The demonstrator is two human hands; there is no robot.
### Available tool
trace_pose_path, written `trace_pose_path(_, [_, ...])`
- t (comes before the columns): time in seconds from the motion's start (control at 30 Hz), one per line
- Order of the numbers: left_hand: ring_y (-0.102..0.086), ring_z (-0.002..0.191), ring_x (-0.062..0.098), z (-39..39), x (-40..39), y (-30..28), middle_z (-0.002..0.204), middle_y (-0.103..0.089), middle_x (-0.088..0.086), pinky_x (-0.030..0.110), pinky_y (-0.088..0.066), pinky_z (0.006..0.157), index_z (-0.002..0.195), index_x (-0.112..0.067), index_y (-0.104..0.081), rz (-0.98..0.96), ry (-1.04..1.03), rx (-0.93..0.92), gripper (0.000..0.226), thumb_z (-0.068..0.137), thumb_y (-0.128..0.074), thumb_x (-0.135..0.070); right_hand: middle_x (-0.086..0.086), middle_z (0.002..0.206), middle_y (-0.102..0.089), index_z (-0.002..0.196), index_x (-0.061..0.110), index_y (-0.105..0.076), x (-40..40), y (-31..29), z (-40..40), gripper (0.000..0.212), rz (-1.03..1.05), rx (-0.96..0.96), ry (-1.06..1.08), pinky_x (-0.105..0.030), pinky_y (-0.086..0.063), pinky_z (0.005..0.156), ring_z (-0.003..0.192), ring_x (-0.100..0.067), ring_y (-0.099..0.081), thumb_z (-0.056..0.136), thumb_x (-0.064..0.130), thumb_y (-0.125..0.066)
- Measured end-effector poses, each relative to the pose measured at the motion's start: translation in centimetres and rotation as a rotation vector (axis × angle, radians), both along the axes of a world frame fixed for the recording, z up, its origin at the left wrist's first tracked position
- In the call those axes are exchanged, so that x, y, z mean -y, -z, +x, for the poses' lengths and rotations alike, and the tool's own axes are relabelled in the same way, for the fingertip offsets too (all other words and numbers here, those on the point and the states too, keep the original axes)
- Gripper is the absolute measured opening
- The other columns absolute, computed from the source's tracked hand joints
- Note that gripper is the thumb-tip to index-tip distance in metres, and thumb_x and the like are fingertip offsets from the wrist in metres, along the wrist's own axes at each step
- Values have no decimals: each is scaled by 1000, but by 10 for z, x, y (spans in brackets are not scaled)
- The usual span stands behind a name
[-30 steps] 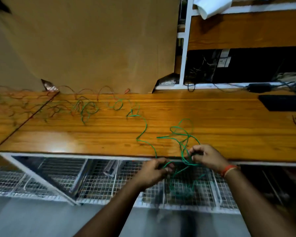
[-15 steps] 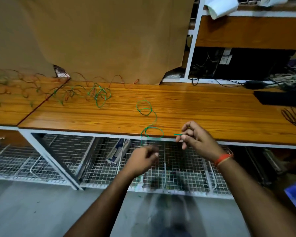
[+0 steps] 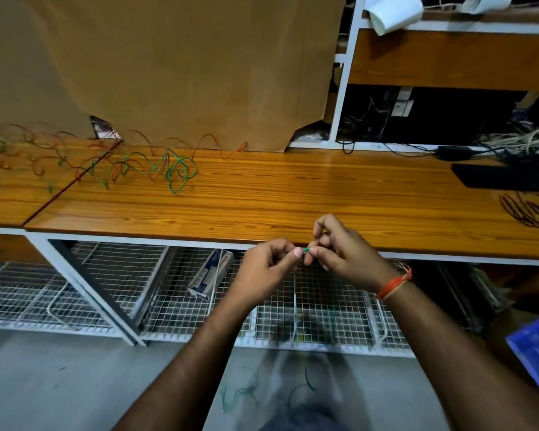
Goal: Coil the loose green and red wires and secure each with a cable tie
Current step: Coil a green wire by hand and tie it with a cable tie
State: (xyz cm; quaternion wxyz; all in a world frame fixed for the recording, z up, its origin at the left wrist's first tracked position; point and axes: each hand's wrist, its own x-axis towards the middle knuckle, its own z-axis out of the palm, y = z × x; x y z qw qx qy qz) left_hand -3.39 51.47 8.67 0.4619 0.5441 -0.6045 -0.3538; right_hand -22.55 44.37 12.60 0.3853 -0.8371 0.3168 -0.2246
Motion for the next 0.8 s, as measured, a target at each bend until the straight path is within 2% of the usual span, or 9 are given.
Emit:
trace_pose_path(0.07, [-45, 62, 6, -1, -2, -3, 65, -52, -13, 27, -38, 61, 79, -21, -63, 39, 37, -77, 27, 104, -58, -30, 2, 83, -74, 108, 20, -43, 0, 6, 2, 21, 16, 15, -6, -31, -51, 63, 68, -10, -63, 102, 6, -57])
trace_pose_path(0.2, [-40, 62, 7, 4, -10, -9, 70, -49, -4, 21, -35, 57, 80, -21, -63, 165, -31, -762, 22, 101, -61, -24, -3, 80, -71, 105, 11, -54, -2, 34, 2, 13, 320, 296, 139, -24, -54, 65, 74, -13, -68, 100, 2, -61])
trace_pose_path(0.27, [-43, 61, 7, 11, -19, -7, 71, -51, -2, 17, -41, 55, 85, -16, -60, 219, -74, -976, 16, 99, -60, -20, -5, 81, -73, 100, 6, -63, -7, 53, -1, 5, 335, 343, 262, -21, -53, 66, 74, -9, -67, 97, 3, -65])
trace_pose_path(0.3, [-45, 61, 7, 14, -25, -6, 71, -52, -1, 17, -42, 55, 85, -14, -59, 256, -75, -980, 15, 99, -58, -19, -5, 80, -75, 98, 6, -67, -11, 61, -2, 3, 303, 337, 302, -19, -51, 66, 73, -7, -67, 96, 4, -67])
trace_pose_path(0.4, [-51, 64, 10, 20, -43, 1, 74, -58, 2, 21, -44, 64, 87, -12, -63, 407, -18, -712, 22, 104, -51, -20, -1, 80, -76, 89, 12, -74, -18, 72, -3, 8, 167, 241, 288, -16, -51, 69, 73, -6, -69, 93, 7, -71])
trace_pose_path(0.47, [-55, 68, 11, 22, -49, 4, 77, -62, 2, 24, -45, 69, 91, -12, -63, 458, -7, -629, 26, 108, -46, -22, 5, 80, -75, 86, 18, -75, -18, 71, -1, 10, 91, 145, 231, -15, -51, 71, 77, -6, -70, 93, 10, -73])
trace_pose_path(0.63, [-57, 68, 12, 28, -51, 6, 79, -63, 5, 21, -50, 65, 89, -11, -61, 466, -64, -812, 25, 108, -45, -19, 9, 83, -74, 91, 25, -76, -20, 73, 8, 12, 46, 11, 117, -9, -47, 71, 82, -1, -68, 96, 15, -70])
trace_pose_path(0.73, [-60, 64, 12, 33, -50, 10, 77, -65, 6, 19, -53, 61, 89, -10, -63, 432, -156, -895, 26, 108, -45, -16, 4, 82, -73, 98, 19, -75, -25, 85, 16, 11, 123, 59, 141, -11, -48, 69, 78, -1, -67, 98, 13, -66])
trace_pose_path(0.8, [-61, 63, 11, 37, -50, 14, 76, -66, 6, 18, -53, 59, 92, -9, -63, 371, -243, -941, 26, 108, -44, -14, -2, 80, -72, 102, 15, -72, -31, 100, 19, 10, 209, 147, 205, -18, -51, 67, 72, -4, -66, 98, 8, -65])
